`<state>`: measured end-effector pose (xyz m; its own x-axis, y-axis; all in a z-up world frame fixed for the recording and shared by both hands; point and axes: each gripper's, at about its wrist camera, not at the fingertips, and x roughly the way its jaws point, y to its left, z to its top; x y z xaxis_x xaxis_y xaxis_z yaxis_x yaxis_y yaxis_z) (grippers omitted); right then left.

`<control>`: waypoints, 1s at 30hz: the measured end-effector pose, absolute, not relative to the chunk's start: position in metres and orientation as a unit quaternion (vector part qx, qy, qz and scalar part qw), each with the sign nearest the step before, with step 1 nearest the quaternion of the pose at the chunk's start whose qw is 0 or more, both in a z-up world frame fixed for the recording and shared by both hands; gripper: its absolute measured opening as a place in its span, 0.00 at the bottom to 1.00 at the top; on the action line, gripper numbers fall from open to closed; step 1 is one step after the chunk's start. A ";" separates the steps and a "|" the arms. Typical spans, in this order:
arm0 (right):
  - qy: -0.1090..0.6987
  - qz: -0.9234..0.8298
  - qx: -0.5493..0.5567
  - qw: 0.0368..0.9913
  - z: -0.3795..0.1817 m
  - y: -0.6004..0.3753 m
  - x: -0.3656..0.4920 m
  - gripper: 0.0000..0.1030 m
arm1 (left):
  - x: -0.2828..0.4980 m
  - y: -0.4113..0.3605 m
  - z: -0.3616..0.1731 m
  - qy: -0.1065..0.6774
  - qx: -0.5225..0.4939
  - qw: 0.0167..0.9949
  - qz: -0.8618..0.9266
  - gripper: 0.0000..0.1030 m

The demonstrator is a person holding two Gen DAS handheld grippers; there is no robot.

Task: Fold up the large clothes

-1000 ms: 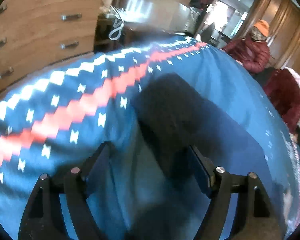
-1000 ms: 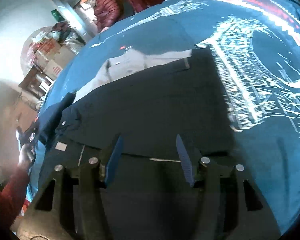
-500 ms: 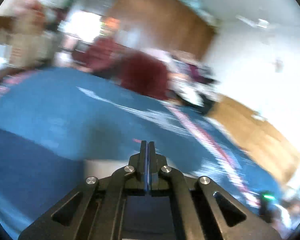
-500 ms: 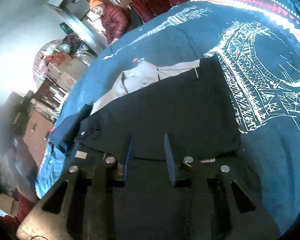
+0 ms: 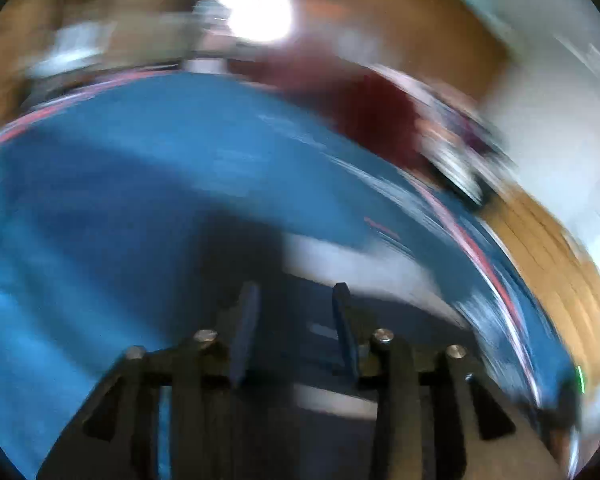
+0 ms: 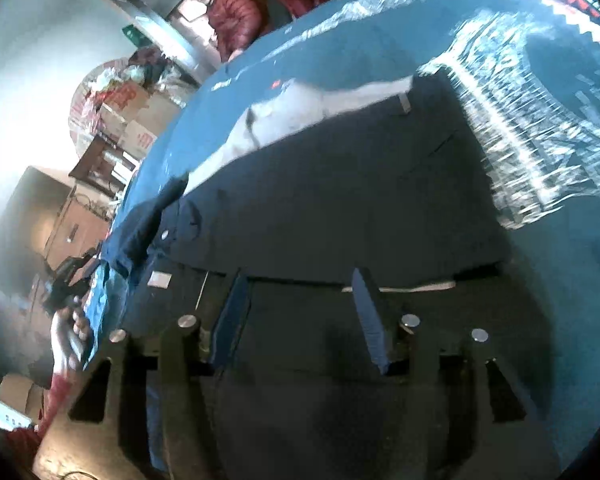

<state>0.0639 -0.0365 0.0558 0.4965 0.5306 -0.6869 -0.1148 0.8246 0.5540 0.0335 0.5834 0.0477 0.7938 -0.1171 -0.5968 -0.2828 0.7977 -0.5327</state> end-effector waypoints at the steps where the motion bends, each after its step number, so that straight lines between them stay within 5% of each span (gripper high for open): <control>1: 0.468 0.197 0.221 0.832 0.052 -0.029 0.066 0.53 | 0.029 0.627 0.034 0.316 -0.343 0.881 0.079 0.38; 7: 0.494 0.216 0.192 0.820 0.039 0.011 0.077 0.54 | 0.043 0.752 -0.031 0.320 -0.487 0.808 0.086 0.37; 11: 0.496 0.213 0.193 0.819 0.037 0.018 0.085 0.57 | 0.063 0.758 -0.042 0.354 -0.465 0.807 0.091 0.31; 28: 0.504 0.228 0.169 0.816 0.032 0.042 0.089 0.59 | 0.107 0.778 -0.037 0.322 -0.470 0.813 0.121 0.35; 30: 0.500 0.227 0.169 0.818 0.033 0.041 0.089 0.57 | 0.111 0.772 -0.031 0.326 -0.446 0.822 0.138 0.25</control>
